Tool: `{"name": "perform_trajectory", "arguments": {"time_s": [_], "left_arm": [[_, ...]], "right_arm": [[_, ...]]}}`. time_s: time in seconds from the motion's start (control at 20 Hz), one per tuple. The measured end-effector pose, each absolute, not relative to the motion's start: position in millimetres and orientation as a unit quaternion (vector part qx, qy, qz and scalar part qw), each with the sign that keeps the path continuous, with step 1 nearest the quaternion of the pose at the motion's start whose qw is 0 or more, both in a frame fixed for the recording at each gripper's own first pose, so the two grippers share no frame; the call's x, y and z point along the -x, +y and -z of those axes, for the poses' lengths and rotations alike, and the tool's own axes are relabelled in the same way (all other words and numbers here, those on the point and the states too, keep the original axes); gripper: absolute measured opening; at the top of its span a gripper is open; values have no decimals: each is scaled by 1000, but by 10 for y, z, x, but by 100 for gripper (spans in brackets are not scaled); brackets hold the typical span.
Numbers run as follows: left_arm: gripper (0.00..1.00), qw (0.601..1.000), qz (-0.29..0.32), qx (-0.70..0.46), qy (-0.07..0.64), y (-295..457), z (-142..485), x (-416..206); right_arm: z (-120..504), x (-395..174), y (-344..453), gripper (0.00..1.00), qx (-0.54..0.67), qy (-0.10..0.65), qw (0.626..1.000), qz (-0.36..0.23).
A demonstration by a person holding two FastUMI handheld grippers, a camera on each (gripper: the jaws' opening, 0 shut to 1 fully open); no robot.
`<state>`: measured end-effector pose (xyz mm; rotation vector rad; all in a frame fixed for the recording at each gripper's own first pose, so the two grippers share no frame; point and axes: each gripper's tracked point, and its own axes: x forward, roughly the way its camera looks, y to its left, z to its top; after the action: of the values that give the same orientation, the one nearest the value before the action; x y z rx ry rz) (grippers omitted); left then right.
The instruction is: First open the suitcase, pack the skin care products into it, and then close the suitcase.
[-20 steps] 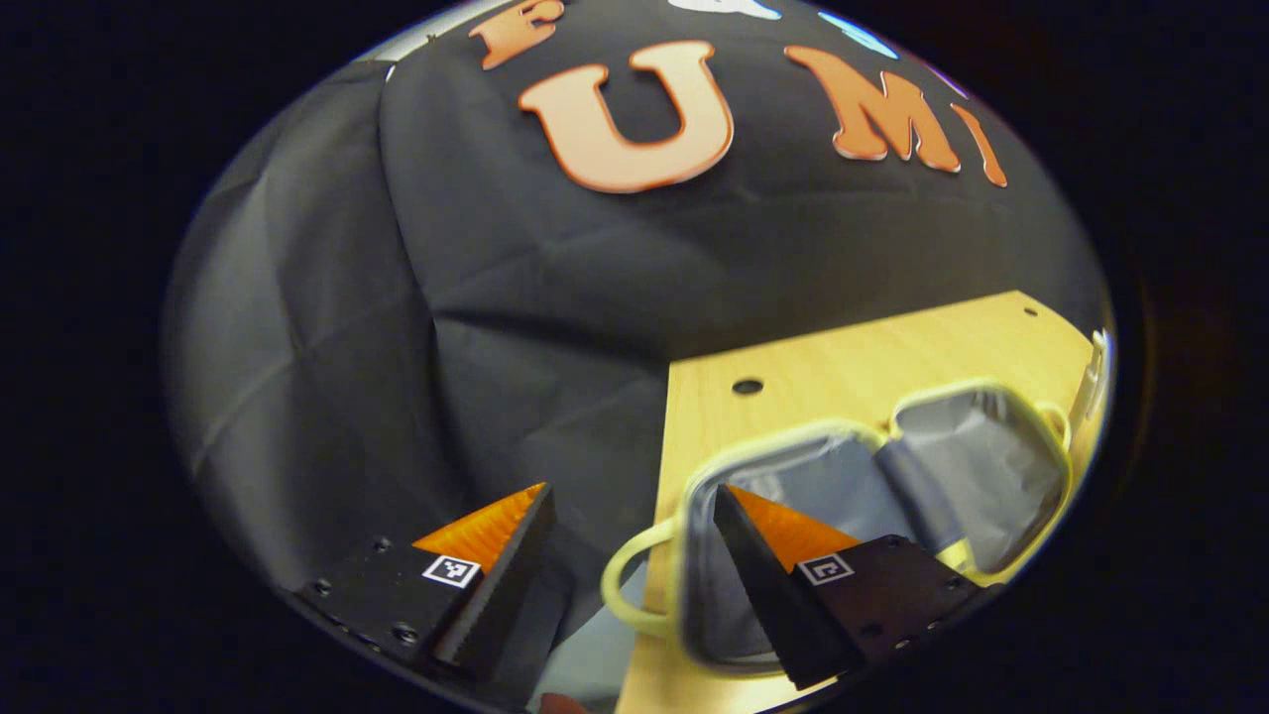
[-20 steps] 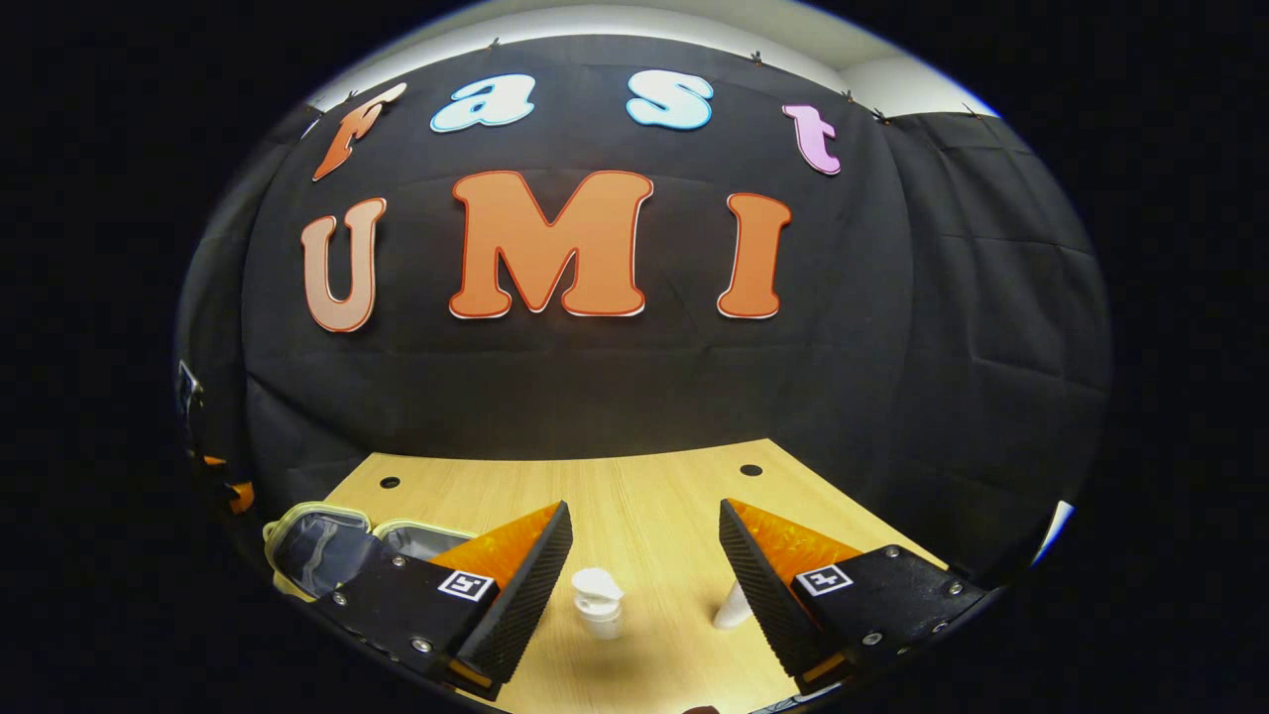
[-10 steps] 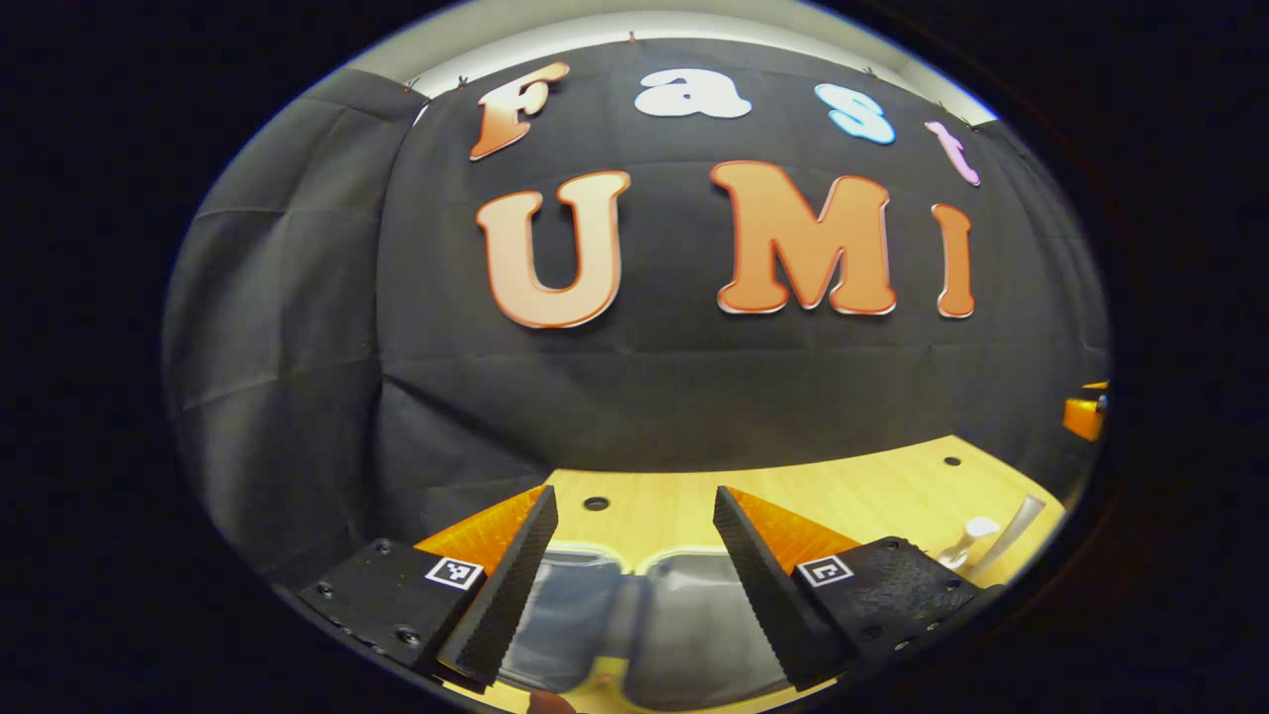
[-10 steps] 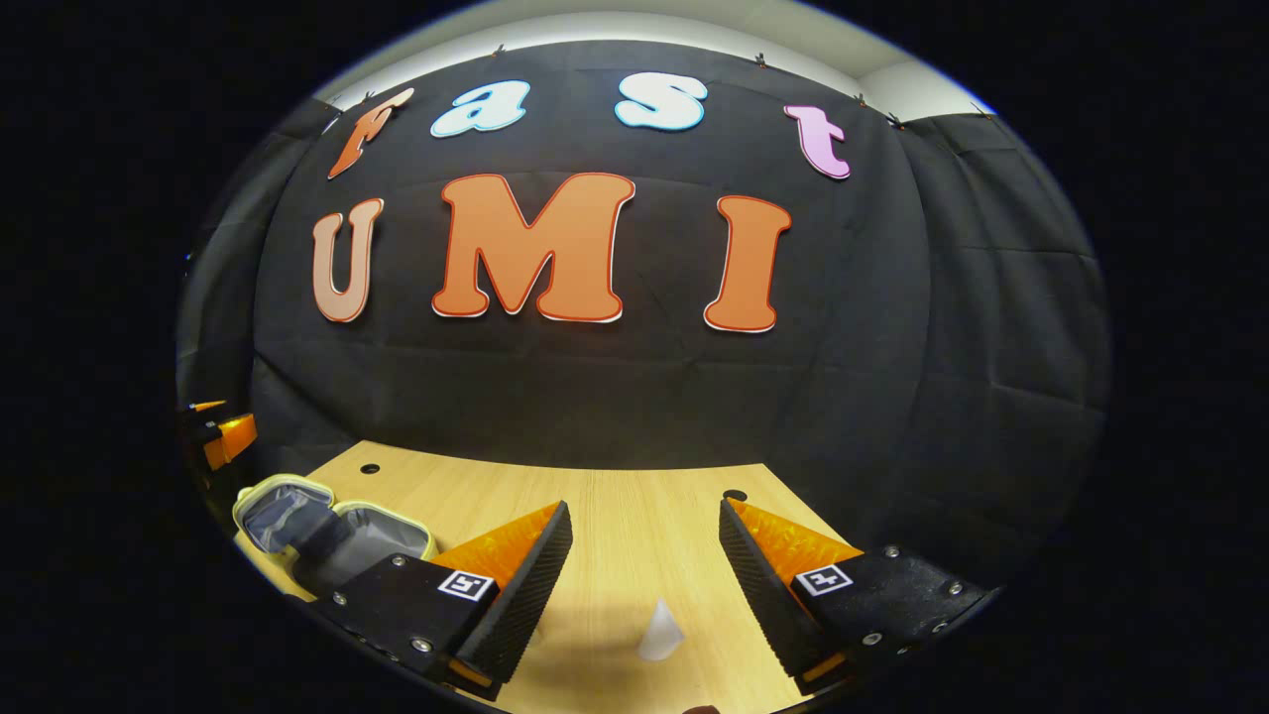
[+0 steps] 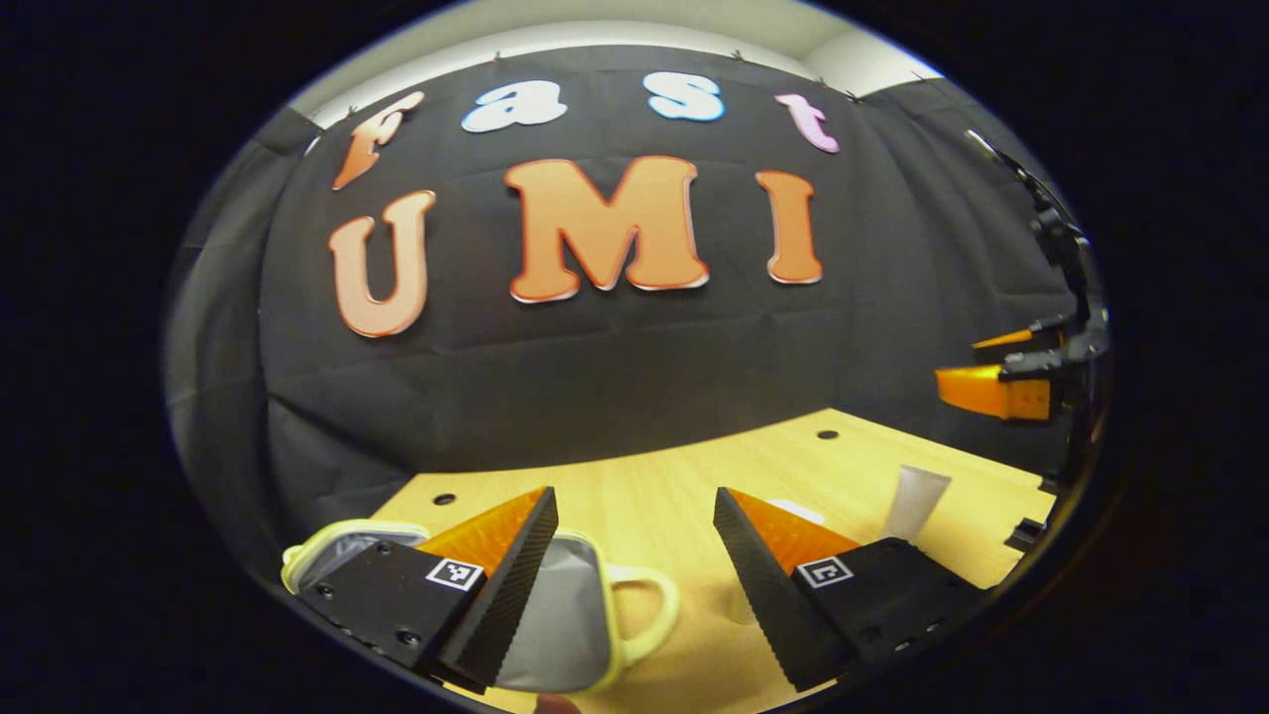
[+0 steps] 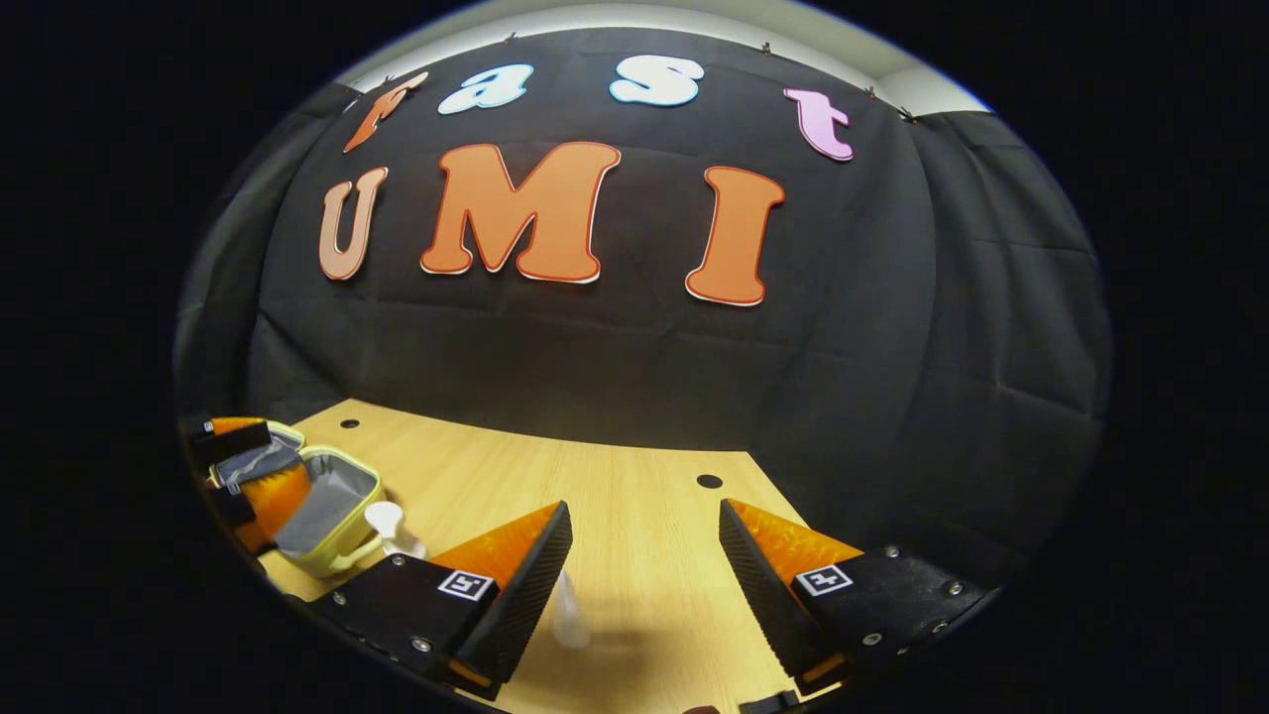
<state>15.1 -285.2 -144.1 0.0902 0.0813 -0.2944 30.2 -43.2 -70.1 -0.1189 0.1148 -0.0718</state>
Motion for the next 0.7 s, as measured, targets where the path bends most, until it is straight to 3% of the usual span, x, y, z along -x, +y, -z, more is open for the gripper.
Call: {"name": "perform_trajectory", "arguments": {"time_s": [0.35,0.7], "left_arm": [[99,973,201,-56,101,-3654,2246,-131],[99,974,157,-51,153,-3703,2807,-586]], "right_arm": [[1012,-180,-745,96,61,86,993,53],[1231,-92,-967,96,61,111,989,71]]}}
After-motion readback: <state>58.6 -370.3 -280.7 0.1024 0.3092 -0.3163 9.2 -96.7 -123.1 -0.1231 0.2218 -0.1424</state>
